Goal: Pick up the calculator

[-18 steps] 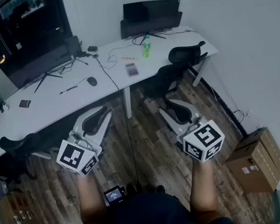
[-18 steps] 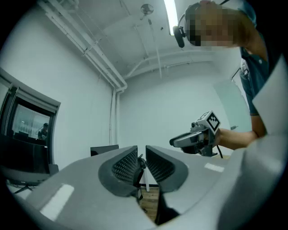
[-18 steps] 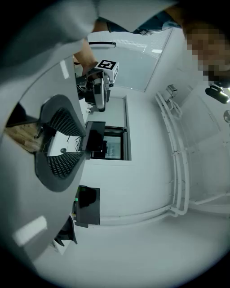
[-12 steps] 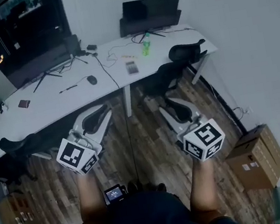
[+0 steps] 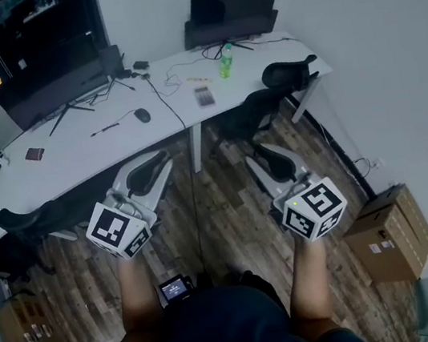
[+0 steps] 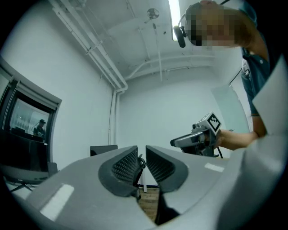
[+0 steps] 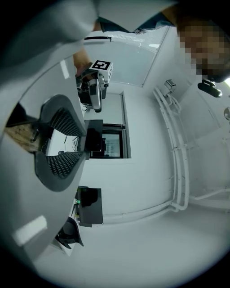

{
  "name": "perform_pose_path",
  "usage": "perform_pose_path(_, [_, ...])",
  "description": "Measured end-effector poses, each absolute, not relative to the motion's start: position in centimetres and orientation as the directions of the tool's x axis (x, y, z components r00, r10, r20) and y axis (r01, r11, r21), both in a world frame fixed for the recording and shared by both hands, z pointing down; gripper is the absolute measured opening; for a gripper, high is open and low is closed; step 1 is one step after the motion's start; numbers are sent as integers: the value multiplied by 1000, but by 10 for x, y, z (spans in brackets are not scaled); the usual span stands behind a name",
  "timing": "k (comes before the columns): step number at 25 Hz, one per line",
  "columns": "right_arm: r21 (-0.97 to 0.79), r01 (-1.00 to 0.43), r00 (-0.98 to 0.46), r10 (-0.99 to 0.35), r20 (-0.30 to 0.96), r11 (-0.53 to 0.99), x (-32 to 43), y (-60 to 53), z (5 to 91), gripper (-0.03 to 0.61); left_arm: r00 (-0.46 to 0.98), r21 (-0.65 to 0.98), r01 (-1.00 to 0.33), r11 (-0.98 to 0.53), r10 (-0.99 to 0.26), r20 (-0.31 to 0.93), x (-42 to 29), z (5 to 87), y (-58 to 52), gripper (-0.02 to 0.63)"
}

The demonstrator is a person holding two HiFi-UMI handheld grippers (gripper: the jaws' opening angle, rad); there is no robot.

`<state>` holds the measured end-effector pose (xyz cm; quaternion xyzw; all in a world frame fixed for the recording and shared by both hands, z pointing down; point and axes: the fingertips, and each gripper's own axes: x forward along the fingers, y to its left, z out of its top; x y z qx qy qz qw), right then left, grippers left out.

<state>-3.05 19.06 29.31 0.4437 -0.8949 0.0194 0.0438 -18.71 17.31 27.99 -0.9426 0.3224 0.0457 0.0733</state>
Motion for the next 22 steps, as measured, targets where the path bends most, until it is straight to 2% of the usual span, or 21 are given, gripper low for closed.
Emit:
perform_pose_path(9, [-16, -790, -612, -785, 96, 613, -28, 174, 298, 95, 783, -100, -621, -778, -610, -121, -185, 287, 161, 55])
perform_pose_path(22, [-61, -717, -697, -711, 89, 695, -13, 97, 302, 95, 698, -100, -716, -691, -710, -94, -179, 290, 108, 55])
